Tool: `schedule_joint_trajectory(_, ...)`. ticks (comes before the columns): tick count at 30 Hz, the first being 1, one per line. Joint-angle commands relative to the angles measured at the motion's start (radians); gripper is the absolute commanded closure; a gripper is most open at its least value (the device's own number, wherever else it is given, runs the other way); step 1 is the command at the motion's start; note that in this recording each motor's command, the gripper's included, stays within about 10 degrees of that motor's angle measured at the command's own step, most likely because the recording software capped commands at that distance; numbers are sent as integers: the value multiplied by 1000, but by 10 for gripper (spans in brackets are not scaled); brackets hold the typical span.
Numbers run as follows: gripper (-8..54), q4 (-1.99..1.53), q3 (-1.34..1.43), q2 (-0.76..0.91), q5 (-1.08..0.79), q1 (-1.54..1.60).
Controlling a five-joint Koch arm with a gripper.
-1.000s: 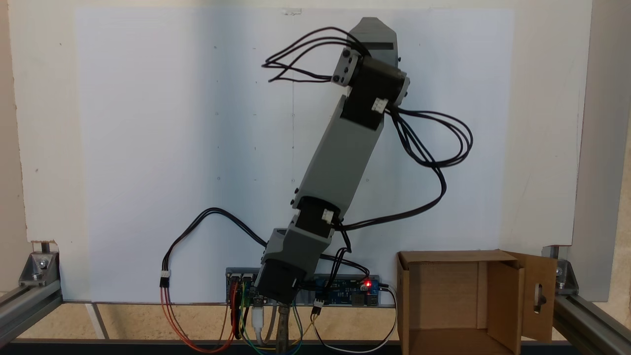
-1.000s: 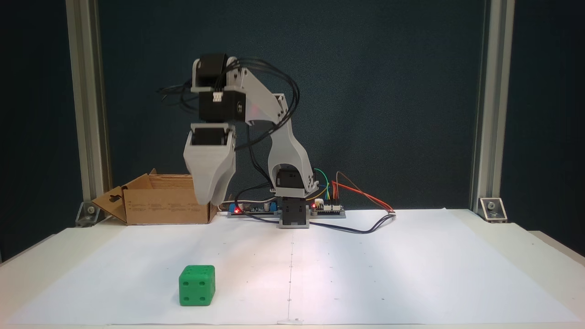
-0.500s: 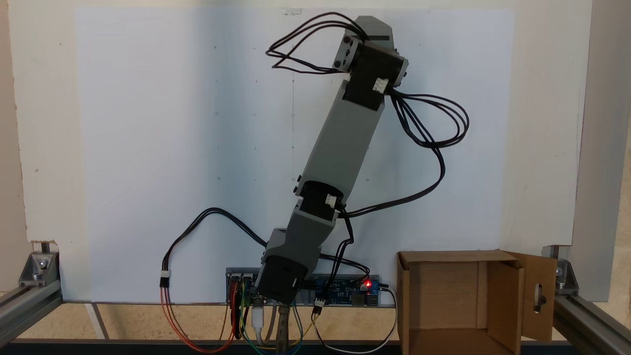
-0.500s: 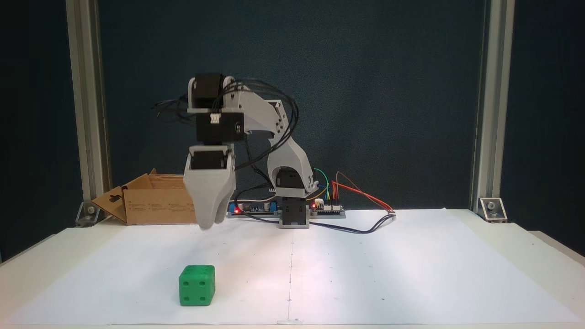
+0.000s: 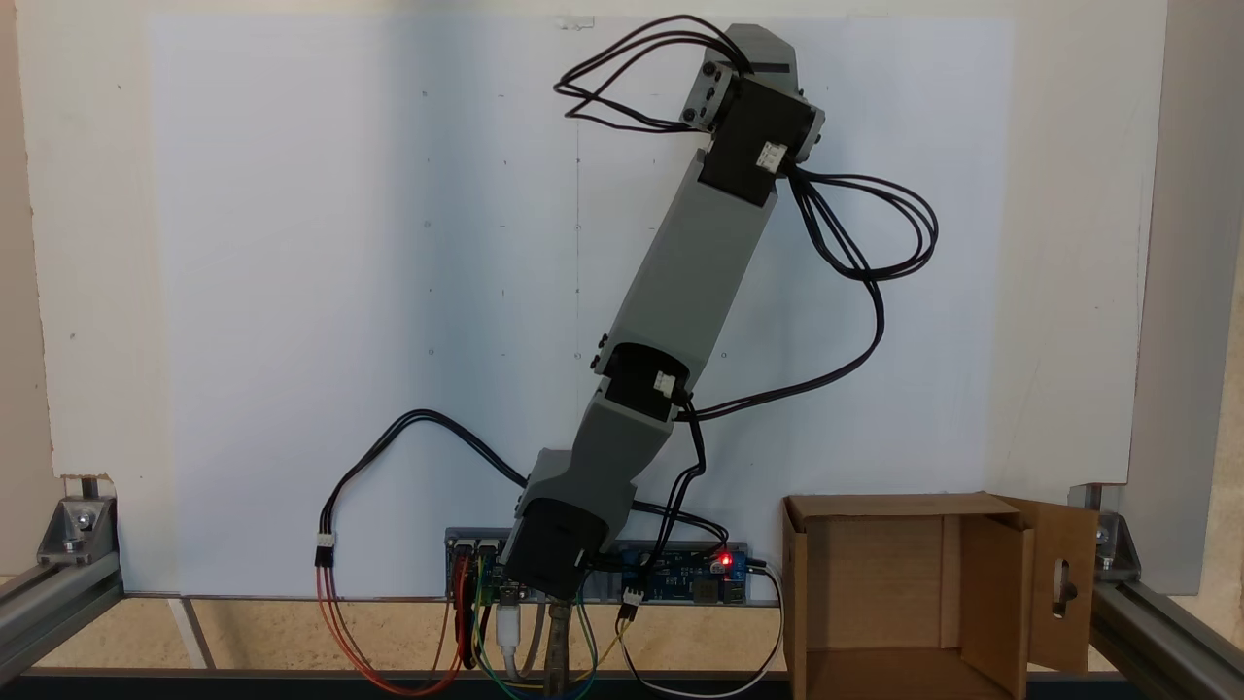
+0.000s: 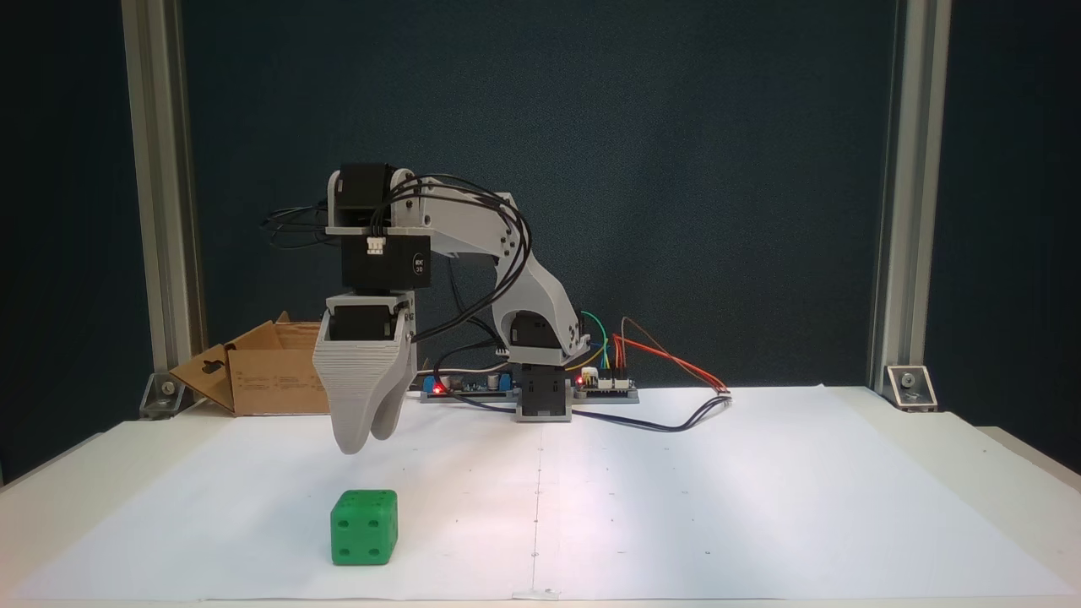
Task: Grasp a green dice and put it in the bin.
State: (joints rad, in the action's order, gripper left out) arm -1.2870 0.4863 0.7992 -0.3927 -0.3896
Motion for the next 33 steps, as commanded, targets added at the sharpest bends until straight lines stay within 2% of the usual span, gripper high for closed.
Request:
schedule_joint_trajectory(1,20,2,-58,9,-64,0)
schedule_joint_trajectory(33,23,109,-58,-75,-20,38)
